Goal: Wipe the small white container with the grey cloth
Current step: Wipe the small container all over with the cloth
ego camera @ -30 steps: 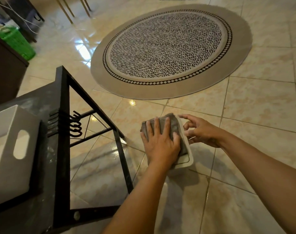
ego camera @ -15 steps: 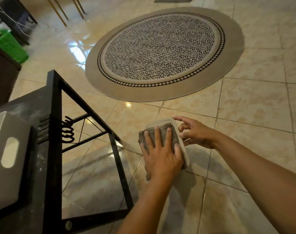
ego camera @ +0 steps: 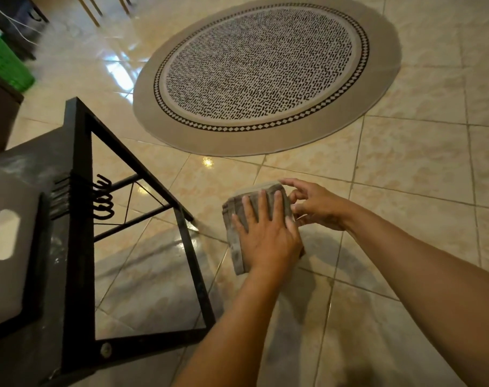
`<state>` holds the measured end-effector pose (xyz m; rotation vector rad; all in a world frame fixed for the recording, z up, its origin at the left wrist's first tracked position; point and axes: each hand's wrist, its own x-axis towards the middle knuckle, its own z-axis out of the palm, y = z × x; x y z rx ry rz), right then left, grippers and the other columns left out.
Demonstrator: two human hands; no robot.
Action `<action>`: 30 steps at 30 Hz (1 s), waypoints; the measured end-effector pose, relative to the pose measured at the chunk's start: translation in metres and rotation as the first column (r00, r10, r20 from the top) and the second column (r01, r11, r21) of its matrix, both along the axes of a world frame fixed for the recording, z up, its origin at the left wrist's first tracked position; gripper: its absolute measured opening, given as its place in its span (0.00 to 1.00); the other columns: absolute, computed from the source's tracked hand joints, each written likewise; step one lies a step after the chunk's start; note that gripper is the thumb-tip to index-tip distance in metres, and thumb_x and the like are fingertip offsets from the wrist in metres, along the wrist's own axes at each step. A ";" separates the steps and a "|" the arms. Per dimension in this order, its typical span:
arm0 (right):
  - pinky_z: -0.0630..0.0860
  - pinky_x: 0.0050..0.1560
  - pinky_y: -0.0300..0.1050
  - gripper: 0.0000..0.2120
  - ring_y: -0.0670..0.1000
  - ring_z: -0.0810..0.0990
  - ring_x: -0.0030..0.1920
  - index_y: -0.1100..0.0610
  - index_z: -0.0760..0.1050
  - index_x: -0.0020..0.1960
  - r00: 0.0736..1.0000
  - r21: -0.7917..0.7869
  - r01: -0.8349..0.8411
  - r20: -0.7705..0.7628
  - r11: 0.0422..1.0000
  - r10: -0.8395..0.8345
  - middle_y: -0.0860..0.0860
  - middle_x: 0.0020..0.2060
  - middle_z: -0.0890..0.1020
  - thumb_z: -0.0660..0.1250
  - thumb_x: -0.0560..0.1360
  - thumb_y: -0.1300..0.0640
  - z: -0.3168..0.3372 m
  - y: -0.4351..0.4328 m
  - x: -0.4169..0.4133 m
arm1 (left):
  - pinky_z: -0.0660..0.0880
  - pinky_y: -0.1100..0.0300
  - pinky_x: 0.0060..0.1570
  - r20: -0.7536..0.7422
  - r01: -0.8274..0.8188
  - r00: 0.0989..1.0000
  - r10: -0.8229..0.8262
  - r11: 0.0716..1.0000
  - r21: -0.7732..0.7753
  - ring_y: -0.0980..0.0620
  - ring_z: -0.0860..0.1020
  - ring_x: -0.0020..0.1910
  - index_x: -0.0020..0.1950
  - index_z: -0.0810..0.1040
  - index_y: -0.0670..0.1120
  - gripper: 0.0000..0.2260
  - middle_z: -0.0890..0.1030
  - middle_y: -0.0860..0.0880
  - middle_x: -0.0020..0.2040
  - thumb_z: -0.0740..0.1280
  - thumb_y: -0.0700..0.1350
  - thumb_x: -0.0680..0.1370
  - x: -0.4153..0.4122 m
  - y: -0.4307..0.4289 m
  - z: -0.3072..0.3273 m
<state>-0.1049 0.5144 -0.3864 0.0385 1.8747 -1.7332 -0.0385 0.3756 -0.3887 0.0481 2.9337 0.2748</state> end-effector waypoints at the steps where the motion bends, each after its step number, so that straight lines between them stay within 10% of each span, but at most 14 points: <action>1: 0.81 0.41 0.45 0.35 0.53 0.79 0.43 0.51 0.62 0.77 1.000 0.001 0.005 -0.001 1.000 -0.005 0.57 0.45 0.74 0.62 0.75 0.74 0.000 0.000 0.001 | 0.35 0.37 0.73 0.003 -0.027 1.000 0.027 0.999 0.024 0.42 0.29 0.75 0.78 0.32 0.56 0.27 0.32 0.48 0.79 0.42 0.57 0.82 -0.006 -0.007 -0.001; 30: 0.81 0.46 0.53 0.36 0.54 0.78 0.41 0.50 0.60 0.77 0.990 -0.087 0.140 0.023 0.986 -0.138 0.57 0.42 0.73 0.64 0.76 0.73 -0.002 -0.001 0.016 | 0.32 0.40 0.73 0.065 -0.064 0.996 0.063 0.998 0.025 0.44 0.27 0.74 0.75 0.30 0.57 0.26 0.30 0.51 0.77 0.39 0.57 0.81 0.022 -0.005 0.014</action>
